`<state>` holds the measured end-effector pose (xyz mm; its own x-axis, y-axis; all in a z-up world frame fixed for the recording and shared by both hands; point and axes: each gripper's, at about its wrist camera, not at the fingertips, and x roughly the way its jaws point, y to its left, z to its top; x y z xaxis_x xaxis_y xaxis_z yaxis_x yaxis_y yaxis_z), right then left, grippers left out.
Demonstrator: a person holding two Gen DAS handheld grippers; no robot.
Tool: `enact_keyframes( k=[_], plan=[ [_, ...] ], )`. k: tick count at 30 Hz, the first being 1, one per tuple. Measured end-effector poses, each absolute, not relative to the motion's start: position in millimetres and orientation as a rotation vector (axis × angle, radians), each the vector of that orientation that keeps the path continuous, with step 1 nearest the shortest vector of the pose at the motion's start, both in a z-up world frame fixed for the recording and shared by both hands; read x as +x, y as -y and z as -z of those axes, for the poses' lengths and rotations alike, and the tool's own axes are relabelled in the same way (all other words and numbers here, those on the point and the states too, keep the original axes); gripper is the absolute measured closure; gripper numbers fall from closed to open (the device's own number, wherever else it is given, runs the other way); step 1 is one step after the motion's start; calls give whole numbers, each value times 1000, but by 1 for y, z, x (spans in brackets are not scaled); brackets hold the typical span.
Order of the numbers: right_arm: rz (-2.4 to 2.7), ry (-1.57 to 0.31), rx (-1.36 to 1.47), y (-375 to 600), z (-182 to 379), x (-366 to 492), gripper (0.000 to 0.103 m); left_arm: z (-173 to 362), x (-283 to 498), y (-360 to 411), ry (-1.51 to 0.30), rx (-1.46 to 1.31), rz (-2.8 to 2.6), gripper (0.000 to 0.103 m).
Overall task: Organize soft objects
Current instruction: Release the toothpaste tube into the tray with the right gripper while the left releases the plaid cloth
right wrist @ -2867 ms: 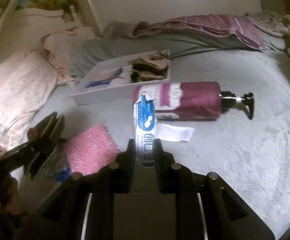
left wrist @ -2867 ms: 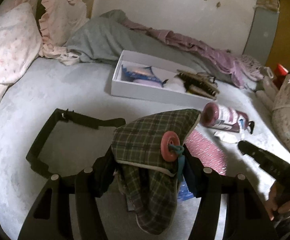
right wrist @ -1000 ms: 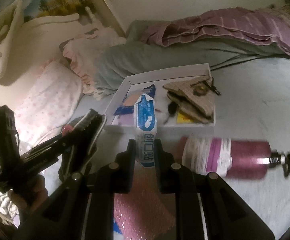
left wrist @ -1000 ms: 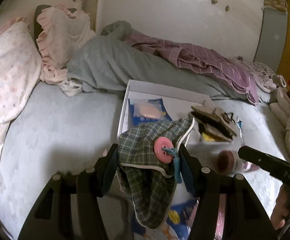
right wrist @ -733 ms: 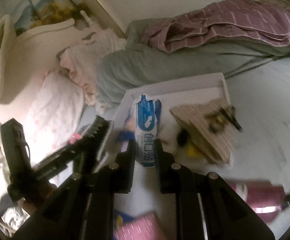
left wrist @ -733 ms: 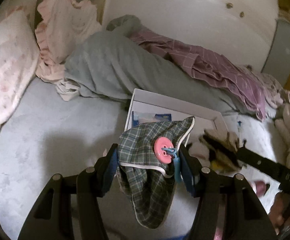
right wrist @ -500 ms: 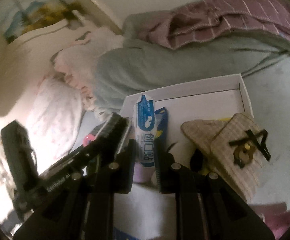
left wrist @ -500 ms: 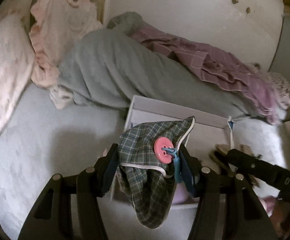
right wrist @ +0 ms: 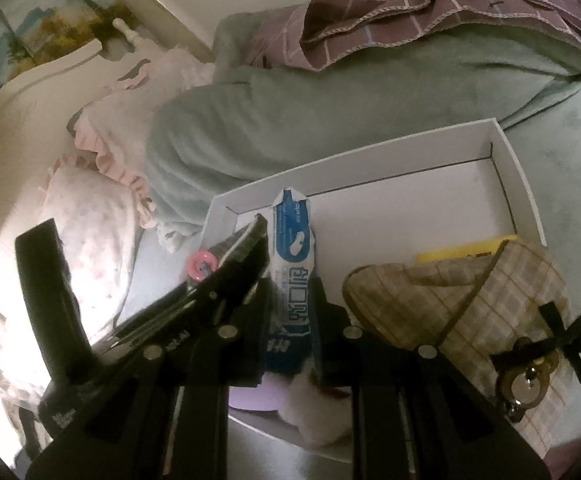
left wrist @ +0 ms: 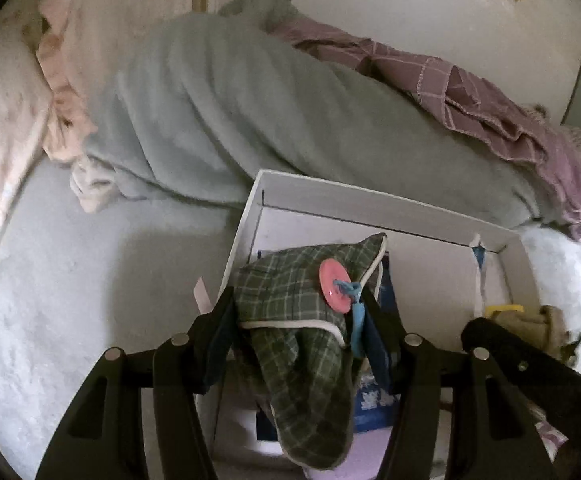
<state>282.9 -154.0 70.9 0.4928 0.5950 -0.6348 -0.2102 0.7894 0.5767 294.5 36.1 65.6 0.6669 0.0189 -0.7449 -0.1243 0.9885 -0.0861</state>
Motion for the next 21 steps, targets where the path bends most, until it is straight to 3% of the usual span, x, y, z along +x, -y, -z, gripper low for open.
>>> enact_keyframes(
  k=[6,11,16,21],
  plan=[
    [-529,-918,473,155,-68,285,83,-56,294,-22,-727,-85,-158,44],
    [-585,-901,490,159,-67,281,80,-61,279,-31,-723,-127,-87,37],
    [-633,-889,529,163,-66,277,57,-83,257,-41,-692,-181,-29,27],
    [-631,-856,494,162,-76,267,49,-99,245,-35,-652,-127,-47,27]
  ],
)
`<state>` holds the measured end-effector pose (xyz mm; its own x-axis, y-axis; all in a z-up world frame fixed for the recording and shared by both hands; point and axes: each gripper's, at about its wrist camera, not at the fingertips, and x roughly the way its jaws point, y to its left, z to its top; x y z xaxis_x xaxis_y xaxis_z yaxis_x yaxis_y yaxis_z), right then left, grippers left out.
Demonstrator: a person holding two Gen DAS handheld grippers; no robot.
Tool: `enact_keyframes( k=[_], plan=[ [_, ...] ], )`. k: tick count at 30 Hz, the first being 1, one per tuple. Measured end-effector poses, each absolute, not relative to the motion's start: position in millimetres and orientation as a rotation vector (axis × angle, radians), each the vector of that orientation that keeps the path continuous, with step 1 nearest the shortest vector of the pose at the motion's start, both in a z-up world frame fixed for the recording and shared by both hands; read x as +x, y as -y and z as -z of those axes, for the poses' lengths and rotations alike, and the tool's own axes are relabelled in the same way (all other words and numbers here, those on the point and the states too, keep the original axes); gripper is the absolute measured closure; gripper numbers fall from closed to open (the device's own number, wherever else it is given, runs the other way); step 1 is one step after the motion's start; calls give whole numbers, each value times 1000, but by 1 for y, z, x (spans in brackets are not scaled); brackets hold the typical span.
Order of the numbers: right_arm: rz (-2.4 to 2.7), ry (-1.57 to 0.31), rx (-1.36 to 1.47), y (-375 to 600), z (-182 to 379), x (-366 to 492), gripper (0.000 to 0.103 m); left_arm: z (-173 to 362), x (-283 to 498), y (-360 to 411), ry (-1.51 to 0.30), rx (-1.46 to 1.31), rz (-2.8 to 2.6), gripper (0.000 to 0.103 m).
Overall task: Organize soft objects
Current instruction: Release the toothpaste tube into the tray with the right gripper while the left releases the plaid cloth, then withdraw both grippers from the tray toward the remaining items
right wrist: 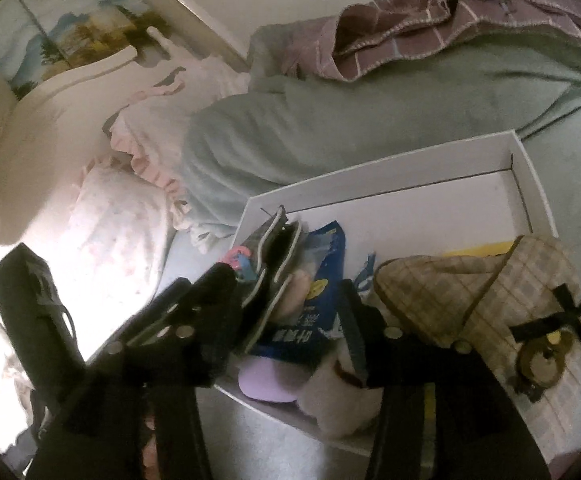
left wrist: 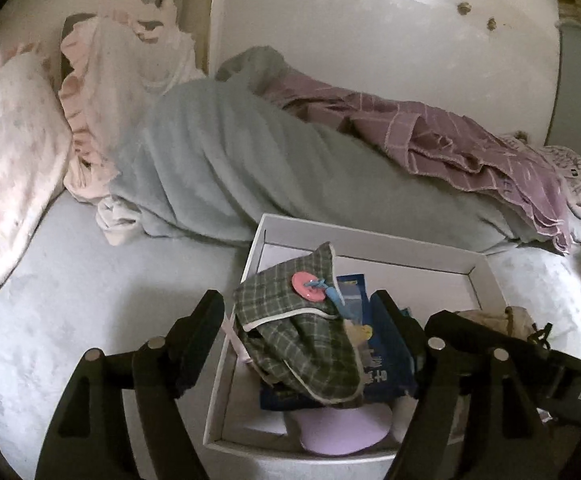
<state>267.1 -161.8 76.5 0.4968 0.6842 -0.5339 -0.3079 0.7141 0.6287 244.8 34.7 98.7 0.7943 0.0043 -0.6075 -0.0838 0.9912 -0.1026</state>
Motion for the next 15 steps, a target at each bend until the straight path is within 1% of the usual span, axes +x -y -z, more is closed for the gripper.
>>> enact_keyframes(
  k=[4,6,9,15],
  plan=[
    [-601,-849,482,168,-86,262,43,-105,238,-28,-641,-93,-31,25],
    [-569,-835,453,170,-93,258,42,-109,231,-20,-616,-43,-40,23],
    [-538,-804,380,170,-106,249,42,-112,221,-11,-574,25,-51,22],
    [-484,-795,262,176,-124,229,42,-111,204,1,-616,39,17,22]
  ],
)
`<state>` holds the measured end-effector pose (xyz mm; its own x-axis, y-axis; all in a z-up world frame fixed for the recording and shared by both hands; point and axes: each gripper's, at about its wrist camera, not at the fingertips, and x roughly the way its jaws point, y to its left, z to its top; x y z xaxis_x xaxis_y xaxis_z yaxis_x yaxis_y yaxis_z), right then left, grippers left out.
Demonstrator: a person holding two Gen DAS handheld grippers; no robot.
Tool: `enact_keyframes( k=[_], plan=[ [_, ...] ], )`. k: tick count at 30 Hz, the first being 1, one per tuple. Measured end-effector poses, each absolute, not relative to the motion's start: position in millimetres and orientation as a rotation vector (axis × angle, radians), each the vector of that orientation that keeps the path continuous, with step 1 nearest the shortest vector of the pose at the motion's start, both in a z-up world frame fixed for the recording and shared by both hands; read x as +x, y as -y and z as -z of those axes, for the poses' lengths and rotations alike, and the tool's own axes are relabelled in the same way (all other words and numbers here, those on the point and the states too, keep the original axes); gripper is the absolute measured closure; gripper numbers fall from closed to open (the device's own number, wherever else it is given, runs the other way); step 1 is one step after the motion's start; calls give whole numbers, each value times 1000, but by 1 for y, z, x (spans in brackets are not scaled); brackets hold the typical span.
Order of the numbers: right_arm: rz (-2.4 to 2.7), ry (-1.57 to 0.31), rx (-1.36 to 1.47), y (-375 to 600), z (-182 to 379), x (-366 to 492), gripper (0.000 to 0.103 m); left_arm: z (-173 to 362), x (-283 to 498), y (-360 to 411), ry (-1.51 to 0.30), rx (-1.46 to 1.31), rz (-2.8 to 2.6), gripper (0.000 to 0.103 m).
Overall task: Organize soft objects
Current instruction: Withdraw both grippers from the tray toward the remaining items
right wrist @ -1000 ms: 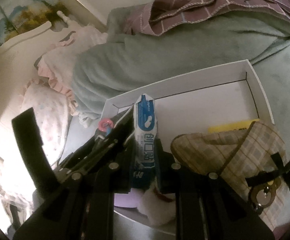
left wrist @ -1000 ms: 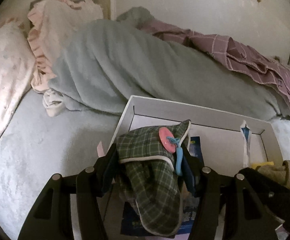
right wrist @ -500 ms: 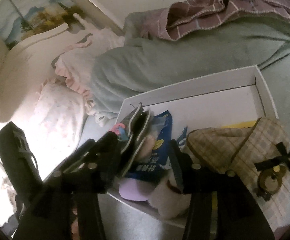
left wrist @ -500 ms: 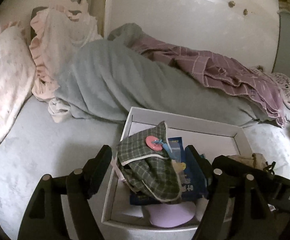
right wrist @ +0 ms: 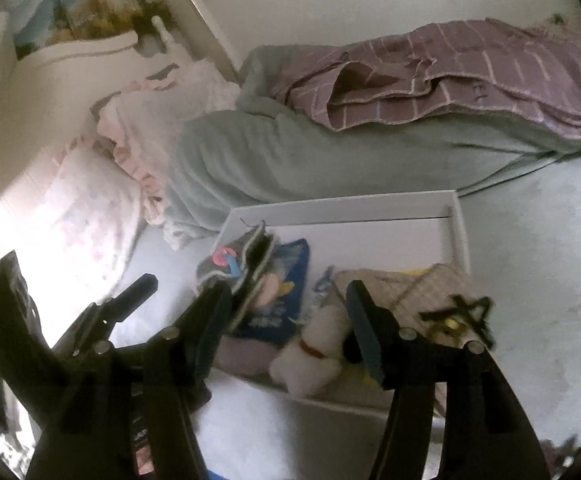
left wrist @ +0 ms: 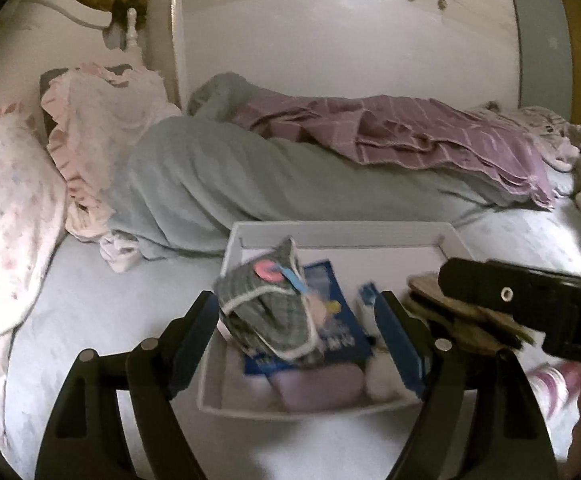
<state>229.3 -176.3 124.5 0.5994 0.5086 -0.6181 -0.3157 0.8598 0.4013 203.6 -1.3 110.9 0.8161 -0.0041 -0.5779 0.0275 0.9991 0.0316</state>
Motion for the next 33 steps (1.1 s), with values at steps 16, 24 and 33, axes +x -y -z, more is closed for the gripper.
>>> enact_keyframes(
  k=[16,24,33],
  plan=[
    [-442,-782,-7,223,-108,138,42,-87,152,-1,-801,-44,168,22],
    [-406,-824,6,238,-89,105,42,-47,145,16,-911,3,241,22],
    [-391,-947,20,249,-44,101,42,-10,152,25,-949,96,170,0]
  ],
)
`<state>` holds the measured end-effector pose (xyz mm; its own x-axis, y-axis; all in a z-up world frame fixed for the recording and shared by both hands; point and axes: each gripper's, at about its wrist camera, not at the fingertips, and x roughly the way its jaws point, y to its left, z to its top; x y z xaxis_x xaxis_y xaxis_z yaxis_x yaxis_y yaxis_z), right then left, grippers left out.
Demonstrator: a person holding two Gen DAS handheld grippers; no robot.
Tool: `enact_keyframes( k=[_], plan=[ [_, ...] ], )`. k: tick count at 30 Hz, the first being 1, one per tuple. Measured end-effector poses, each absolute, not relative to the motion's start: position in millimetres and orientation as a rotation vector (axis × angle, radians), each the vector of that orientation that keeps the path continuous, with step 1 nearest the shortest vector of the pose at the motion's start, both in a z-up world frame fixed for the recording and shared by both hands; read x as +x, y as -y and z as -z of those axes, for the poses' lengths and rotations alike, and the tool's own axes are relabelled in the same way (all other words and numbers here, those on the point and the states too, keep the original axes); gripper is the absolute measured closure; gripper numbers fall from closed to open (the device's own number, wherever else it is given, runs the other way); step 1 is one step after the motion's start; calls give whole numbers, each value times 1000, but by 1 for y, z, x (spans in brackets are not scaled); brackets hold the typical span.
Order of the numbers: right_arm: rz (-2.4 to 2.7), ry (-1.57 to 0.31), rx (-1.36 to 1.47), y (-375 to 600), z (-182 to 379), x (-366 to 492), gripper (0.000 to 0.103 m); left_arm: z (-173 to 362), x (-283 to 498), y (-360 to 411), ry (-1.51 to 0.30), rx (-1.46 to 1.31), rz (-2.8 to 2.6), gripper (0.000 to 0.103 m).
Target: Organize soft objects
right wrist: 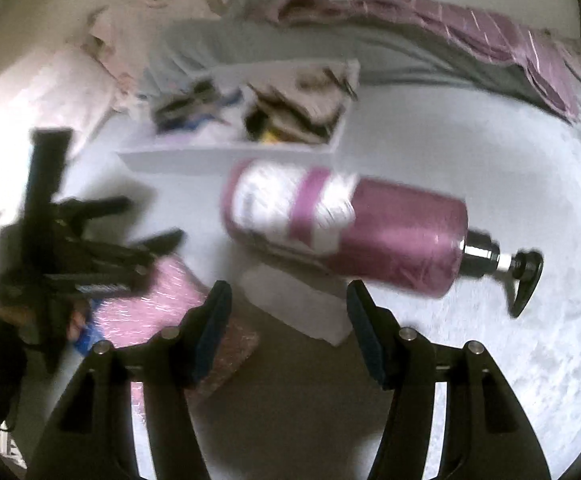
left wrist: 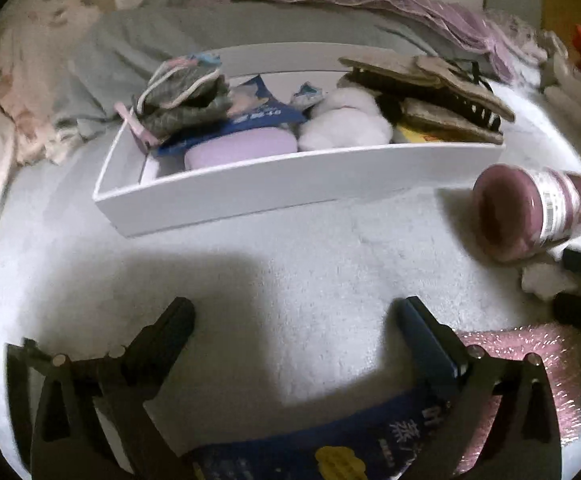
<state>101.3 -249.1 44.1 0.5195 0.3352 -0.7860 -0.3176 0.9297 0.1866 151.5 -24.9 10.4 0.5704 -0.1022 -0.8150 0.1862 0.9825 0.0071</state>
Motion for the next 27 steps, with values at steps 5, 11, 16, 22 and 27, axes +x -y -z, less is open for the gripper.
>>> enact_keyframes(
  k=[5,11,16,22,27],
  plan=[
    [-379,-944,17,250,-34,103,40,-8,152,24,-949,87,175,0],
    [-381,-937,9,246,-33,104,36,-11,155,26,-949,90,173,0],
    [-381,-936,8,246,-32,104,36,-11,153,25,-950,85,175,0],
    [-382,-936,8,246,-32,104,36,-11,153,24,-950,83,176,0],
    [-381,-936,5,246,-32,104,36,-11,153,24,-948,83,176,0]
  ],
)
